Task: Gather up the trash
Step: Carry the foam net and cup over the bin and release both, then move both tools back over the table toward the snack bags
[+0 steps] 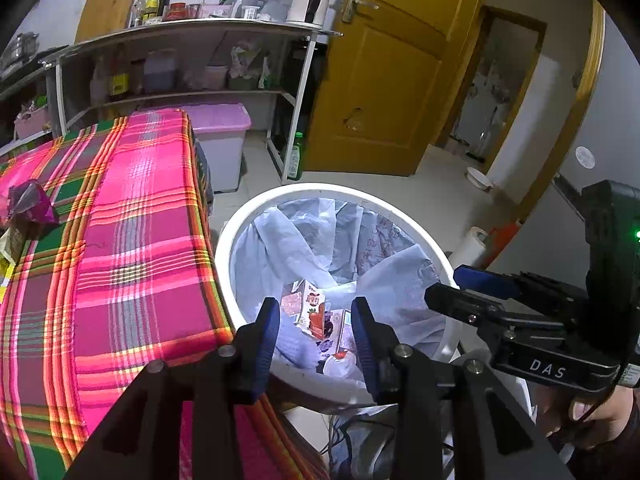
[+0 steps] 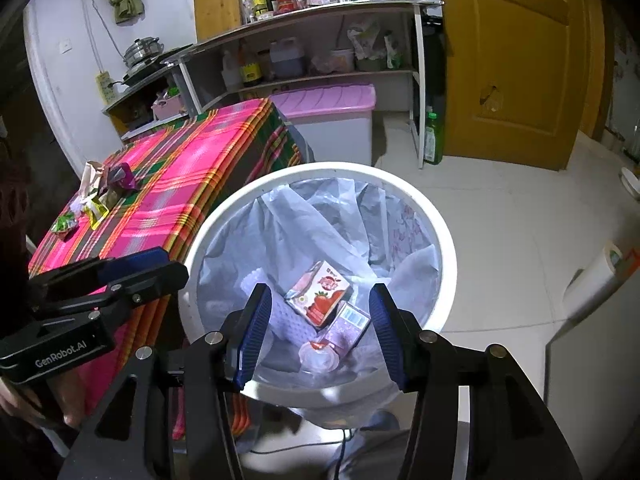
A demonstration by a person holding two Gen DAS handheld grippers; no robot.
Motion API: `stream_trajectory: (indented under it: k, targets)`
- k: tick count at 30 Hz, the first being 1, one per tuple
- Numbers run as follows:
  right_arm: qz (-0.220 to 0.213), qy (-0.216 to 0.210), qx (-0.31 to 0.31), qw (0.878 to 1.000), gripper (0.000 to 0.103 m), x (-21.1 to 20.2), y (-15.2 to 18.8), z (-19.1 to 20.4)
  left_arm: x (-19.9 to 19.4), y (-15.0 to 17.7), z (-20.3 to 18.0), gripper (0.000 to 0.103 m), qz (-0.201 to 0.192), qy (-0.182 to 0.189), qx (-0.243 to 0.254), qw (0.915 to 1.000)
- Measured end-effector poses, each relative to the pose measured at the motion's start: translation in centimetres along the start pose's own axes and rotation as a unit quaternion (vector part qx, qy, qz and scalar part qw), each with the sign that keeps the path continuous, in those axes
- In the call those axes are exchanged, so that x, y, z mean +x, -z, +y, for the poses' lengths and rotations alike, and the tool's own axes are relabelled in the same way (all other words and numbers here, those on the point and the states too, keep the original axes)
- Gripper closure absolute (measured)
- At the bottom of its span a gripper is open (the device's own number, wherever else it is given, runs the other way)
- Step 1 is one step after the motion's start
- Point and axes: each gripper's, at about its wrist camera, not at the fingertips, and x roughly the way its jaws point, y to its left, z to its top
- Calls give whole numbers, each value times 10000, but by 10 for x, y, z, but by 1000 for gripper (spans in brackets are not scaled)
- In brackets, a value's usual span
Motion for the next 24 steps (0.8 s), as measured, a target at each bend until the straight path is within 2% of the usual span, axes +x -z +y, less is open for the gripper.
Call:
stream_trajectory:
  k: [16,24]
  targets:
    - [-343,-191,-297,9988,51,-28,0,37,-57,14,19,66,-441,-335,-184,9983]
    - [-337,-614,-556,9960,51,-28,-2,70,-91,23,46,66,-682,-748,-430,9939]
